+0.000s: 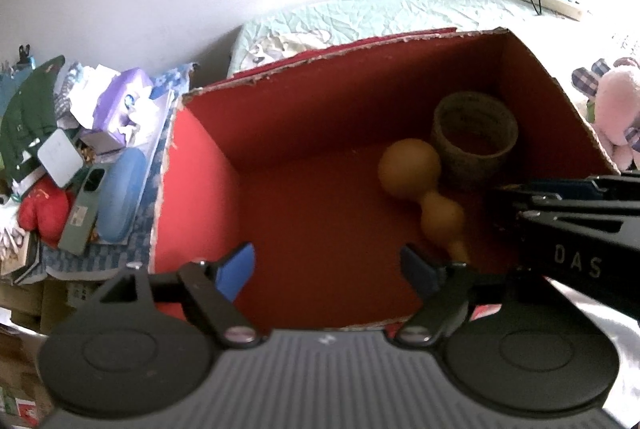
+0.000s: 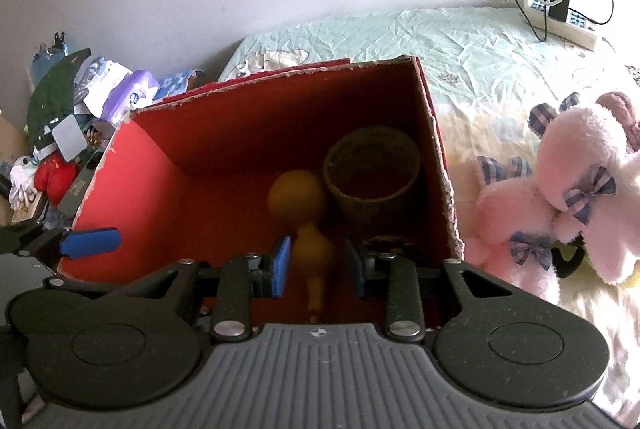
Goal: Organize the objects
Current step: 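Withdraw the right gripper up out of the red box, then move the right gripper away from the box toward the beige shoe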
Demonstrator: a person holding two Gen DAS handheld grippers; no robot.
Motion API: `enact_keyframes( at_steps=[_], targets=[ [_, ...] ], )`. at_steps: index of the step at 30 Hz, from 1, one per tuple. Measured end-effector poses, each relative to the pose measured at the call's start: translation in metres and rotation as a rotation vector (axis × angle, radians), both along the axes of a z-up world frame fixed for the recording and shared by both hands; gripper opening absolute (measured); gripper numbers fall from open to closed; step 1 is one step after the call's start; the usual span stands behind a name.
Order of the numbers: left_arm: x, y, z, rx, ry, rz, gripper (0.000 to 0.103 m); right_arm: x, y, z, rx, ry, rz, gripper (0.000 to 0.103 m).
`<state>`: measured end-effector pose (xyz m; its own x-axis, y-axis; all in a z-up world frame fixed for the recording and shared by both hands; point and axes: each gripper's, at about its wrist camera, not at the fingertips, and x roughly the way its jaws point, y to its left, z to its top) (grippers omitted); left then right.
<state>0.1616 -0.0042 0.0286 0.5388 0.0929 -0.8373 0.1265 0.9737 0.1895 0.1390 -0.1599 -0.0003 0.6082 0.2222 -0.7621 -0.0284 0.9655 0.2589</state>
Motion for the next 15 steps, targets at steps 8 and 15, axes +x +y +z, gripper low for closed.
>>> enact_keyframes(
  at_steps=[8, 15],
  targets=[
    [-0.0039, 0.0006, 0.0028, 0.011, -0.023, 0.014, 0.088, -0.0003, 0.0026, 0.0068, -0.041, -0.022, -0.011, 0.039],
    [-0.0062, 0.0035, 0.0058, -0.008, -0.048, 0.032, 0.091, -0.0015, 0.0074, 0.0105, -0.094, -0.035, -0.017, 0.039]
  ],
)
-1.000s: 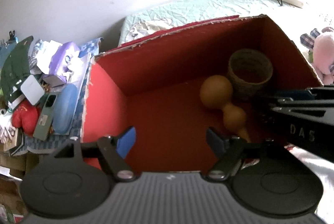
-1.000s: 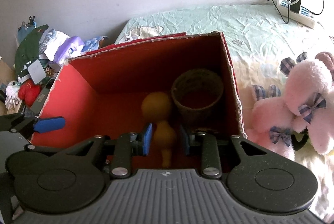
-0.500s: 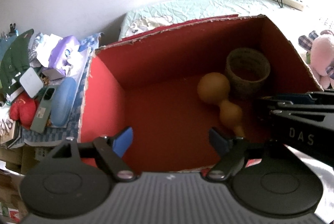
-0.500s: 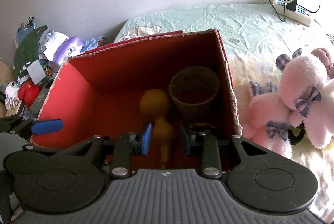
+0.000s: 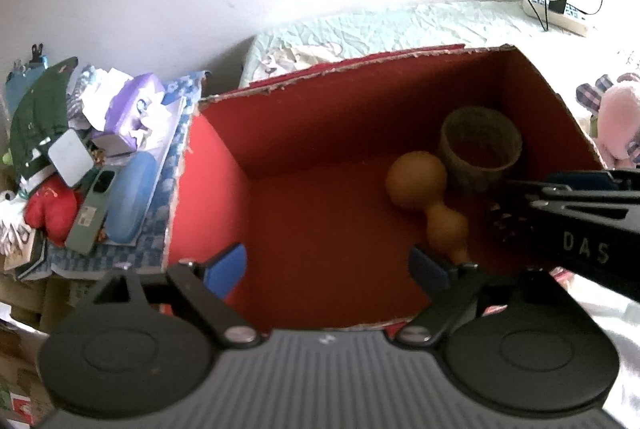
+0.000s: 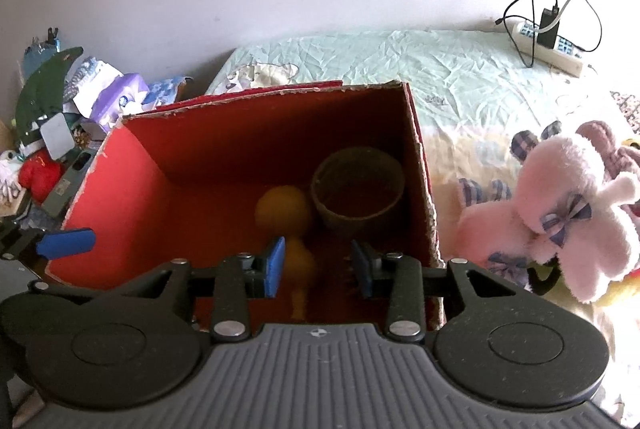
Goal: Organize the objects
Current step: 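Move the right gripper away from the box toward the beige shoe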
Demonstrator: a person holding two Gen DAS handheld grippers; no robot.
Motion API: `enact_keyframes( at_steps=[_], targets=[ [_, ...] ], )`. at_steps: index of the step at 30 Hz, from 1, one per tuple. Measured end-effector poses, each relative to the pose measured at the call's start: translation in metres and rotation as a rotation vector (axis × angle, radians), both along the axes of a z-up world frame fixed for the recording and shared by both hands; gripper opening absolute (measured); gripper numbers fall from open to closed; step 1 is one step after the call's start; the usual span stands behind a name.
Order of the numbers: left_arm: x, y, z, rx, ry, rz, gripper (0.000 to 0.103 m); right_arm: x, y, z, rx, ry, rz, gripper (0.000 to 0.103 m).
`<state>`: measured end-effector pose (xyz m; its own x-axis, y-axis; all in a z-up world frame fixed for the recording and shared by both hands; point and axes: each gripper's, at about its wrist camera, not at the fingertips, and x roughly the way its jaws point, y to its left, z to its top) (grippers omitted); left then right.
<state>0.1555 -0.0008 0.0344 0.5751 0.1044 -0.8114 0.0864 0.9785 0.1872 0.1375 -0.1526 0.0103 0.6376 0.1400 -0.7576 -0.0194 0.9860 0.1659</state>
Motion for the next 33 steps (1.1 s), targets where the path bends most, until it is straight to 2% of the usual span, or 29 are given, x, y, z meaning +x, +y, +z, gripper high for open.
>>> enact_keyframes(
  at_steps=[14, 18, 33],
  targets=[
    [-0.006, 0.001, 0.004, 0.002, -0.021, 0.027, 0.095, 0.000, 0.007, 0.004, -0.068, -0.009, 0.001, 0.040],
    [-0.008, 0.003, 0.006, -0.010, -0.036, 0.026, 0.099, 0.000, 0.009, 0.006, -0.091, -0.020, -0.003, 0.040],
    [-0.011, 0.009, 0.010, -0.015, -0.065, 0.039, 0.099, -0.004, 0.013, 0.008, -0.137, -0.033, -0.023, 0.041]
  ],
)
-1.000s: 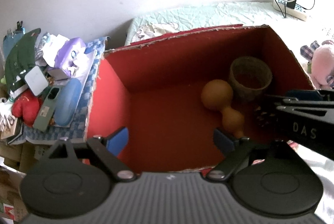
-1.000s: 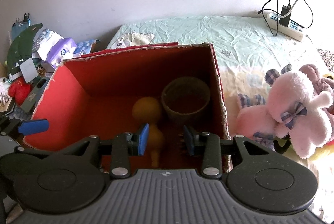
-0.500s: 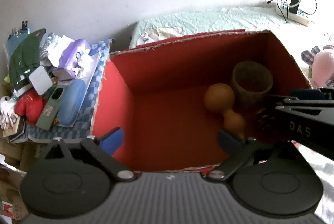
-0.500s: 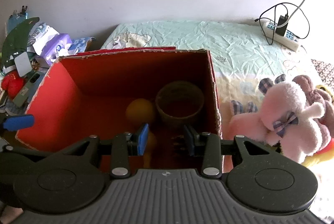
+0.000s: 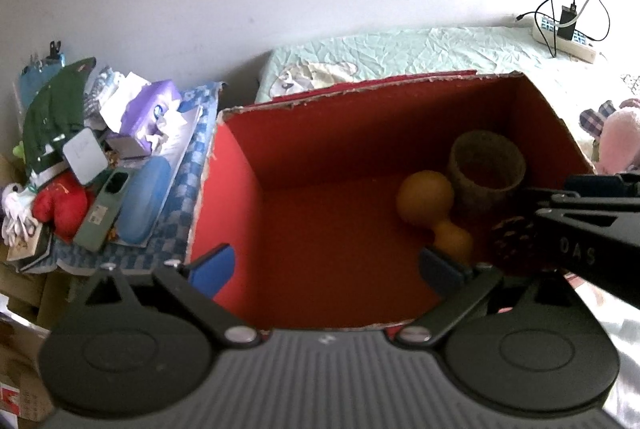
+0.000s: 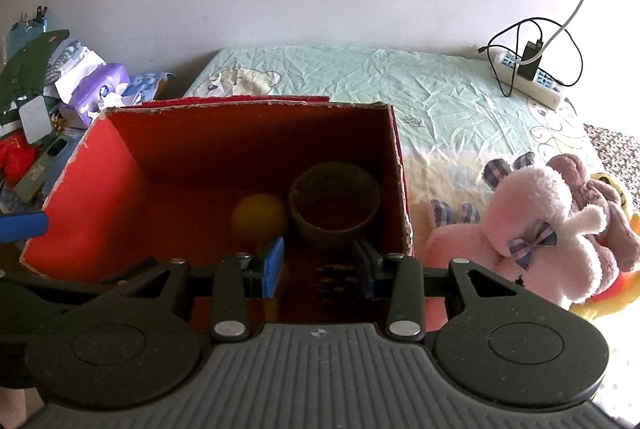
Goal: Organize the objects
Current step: 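Move the right gripper away from the box toward the beige shoe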
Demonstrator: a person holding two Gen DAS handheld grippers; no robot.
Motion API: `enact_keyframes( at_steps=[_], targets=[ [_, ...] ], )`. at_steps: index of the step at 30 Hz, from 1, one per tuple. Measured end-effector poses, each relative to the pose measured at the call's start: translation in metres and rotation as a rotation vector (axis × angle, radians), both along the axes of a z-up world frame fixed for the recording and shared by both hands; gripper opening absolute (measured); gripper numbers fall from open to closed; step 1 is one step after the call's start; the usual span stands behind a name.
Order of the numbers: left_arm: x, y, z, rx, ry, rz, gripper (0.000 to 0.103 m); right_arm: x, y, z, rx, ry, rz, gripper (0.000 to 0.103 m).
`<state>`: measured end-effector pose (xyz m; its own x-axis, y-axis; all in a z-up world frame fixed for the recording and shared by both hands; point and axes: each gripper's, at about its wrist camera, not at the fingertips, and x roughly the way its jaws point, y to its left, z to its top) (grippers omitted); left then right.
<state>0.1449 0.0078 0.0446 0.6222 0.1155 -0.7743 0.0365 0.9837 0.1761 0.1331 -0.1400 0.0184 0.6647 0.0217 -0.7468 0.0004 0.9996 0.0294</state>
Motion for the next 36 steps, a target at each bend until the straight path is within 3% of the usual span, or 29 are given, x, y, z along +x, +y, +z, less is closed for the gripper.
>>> enact_keyframes(
  at_steps=[10, 22, 36],
  targets=[
    [-0.006, 0.002, 0.002, 0.013, 0.000, 0.012, 0.099, -0.012, 0.001, 0.005, -0.059, -0.048, 0.003, 0.046],
    [-0.033, -0.005, 0.009, 0.012, 0.012, 0.089, 0.099, -0.038, -0.017, 0.016, 0.086, -0.088, 0.121, 0.045],
    [-0.063, -0.037, -0.002, 0.036, 0.045, 0.151, 0.099, -0.063, -0.035, 0.013, 0.132, -0.089, 0.215, 0.045]
  ],
)
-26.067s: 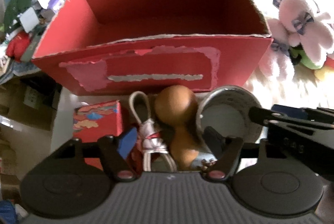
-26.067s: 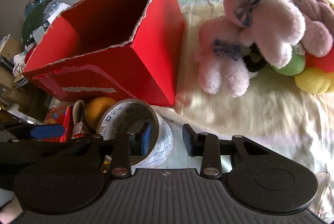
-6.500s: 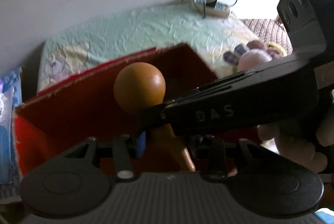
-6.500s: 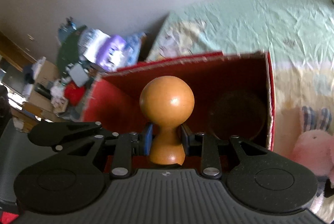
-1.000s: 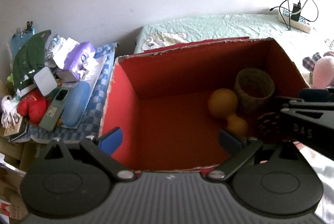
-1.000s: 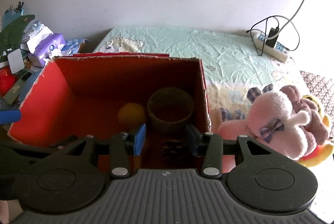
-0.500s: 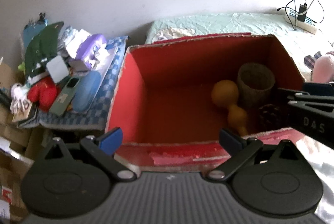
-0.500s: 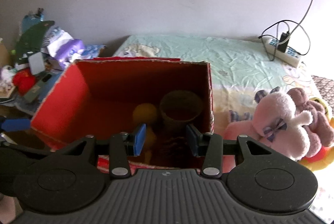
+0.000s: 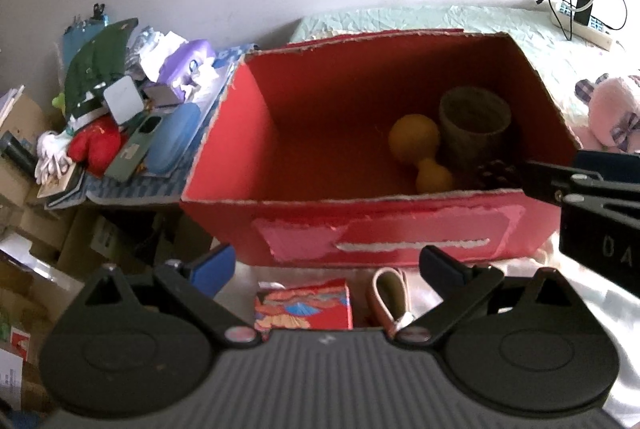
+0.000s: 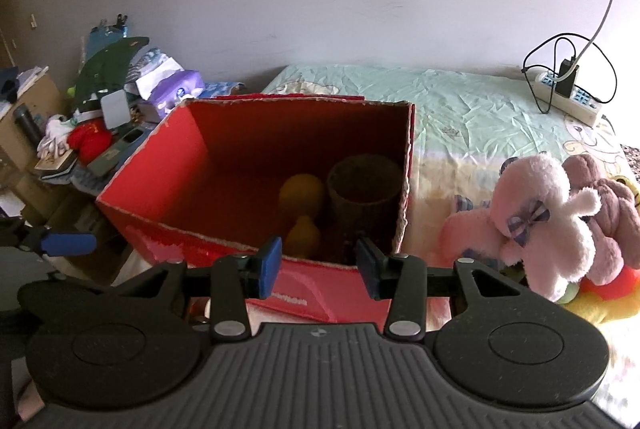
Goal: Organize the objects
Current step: 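Move the right gripper away from the box toward the beige shoe, then lower the right gripper onto the beige shoe's heel collar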
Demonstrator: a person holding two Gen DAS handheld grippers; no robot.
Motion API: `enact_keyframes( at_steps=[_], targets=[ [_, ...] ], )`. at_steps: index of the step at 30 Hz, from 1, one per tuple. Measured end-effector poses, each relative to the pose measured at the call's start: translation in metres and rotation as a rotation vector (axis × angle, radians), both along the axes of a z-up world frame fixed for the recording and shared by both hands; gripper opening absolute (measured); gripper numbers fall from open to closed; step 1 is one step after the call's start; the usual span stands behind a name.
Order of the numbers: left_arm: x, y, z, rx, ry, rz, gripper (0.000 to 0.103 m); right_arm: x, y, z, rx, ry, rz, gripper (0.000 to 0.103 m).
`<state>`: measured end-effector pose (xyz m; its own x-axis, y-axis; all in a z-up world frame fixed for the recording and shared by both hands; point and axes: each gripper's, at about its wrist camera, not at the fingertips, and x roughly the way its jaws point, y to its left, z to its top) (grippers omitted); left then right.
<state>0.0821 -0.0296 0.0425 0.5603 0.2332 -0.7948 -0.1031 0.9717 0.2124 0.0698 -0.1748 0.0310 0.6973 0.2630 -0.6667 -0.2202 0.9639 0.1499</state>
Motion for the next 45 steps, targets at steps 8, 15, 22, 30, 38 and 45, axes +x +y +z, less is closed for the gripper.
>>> enact_keyframes(
  at_steps=[8, 15, 22, 30, 38, 45],
  targets=[
    [-0.010, -0.012, -0.009, -0.006, 0.022, 0.018, 0.099, -0.013, -0.009, -0.006, 0.038, 0.009, 0.039, 0.045],
    [-0.021, -0.016, -0.026, -0.017, 0.070, 0.030, 0.099, -0.019, -0.013, -0.024, 0.082, 0.083, 0.062, 0.042],
    [-0.027, -0.015, -0.043, -0.034, 0.117, 0.024, 0.099, -0.021, -0.017, -0.045, 0.173, 0.180, 0.077, 0.033],
    [-0.044, -0.006, -0.055, -0.142, 0.124, -0.059, 0.095, -0.019, -0.019, -0.063, 0.237, 0.271, 0.064, 0.028],
    [-0.051, 0.006, -0.055, -0.257, 0.084, -0.129, 0.095, -0.010, -0.011, -0.074, 0.287, 0.323, 0.089, 0.027],
    [-0.046, 0.005, -0.064, -0.279, 0.087, -0.207, 0.094, 0.002, -0.007, -0.077, 0.349, 0.354, 0.117, 0.027]
  ],
)
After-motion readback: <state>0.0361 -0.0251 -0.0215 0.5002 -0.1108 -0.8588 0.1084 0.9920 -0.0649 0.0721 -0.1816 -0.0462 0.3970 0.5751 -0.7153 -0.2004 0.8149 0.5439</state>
